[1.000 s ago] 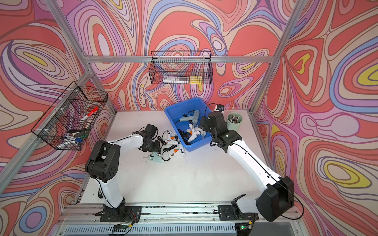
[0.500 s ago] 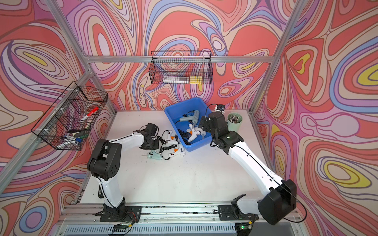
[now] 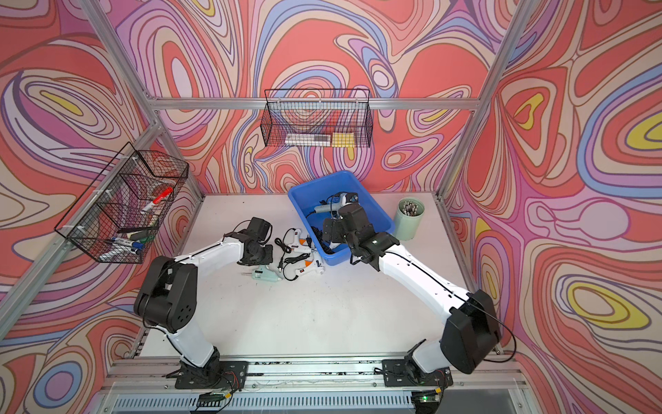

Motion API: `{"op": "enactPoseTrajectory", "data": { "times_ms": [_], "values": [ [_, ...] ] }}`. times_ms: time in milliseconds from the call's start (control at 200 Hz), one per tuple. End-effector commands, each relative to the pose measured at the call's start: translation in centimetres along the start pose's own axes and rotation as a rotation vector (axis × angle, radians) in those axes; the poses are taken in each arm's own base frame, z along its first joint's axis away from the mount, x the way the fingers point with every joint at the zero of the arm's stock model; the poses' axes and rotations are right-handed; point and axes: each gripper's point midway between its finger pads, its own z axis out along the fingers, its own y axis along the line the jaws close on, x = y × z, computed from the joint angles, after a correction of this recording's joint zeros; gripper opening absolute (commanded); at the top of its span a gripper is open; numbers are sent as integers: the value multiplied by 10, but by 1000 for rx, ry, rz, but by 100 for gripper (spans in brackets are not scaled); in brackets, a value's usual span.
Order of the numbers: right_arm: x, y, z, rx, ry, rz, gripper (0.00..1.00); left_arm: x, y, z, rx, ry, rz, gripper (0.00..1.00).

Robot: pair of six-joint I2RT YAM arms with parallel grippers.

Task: Put the hot melt glue gun into the storage box
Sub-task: Pick up the hot melt adhesive gun from the center of the board.

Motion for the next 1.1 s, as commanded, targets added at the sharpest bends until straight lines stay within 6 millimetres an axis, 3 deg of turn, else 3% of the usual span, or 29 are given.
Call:
{"op": "enactPoseTrajectory", "data": {
  "times_ms": [0, 110, 245, 406, 516, 541, 856, 1097],
  "values": [
    [25, 40, 15, -165, 75, -1, 98, -6, 9, -21, -11, -52, -41, 0],
    [43, 70, 25, -328, 135, 56, 94, -11, 5, -37, 31, -89, -58, 0],
    [52, 104, 28, -521, 174, 119, 89, -18, -3, -58, 106, -138, -78, 0],
    [63, 132, 35, -701, 229, 196, 88, -27, -18, -79, 212, -175, -108, 0],
    [67, 143, 37, -773, 244, 229, 87, -30, -26, -89, 268, -187, -130, 0],
    [78, 142, 47, -768, 270, 238, 87, -31, -27, -91, 278, -188, -134, 0],
    [107, 174, 50, -821, 332, 182, 83, -44, -38, -106, 348, -223, -162, 0],
    [108, 183, 56, -824, 335, 182, 71, -52, -40, -117, 366, -253, -168, 0]
  ]
}}
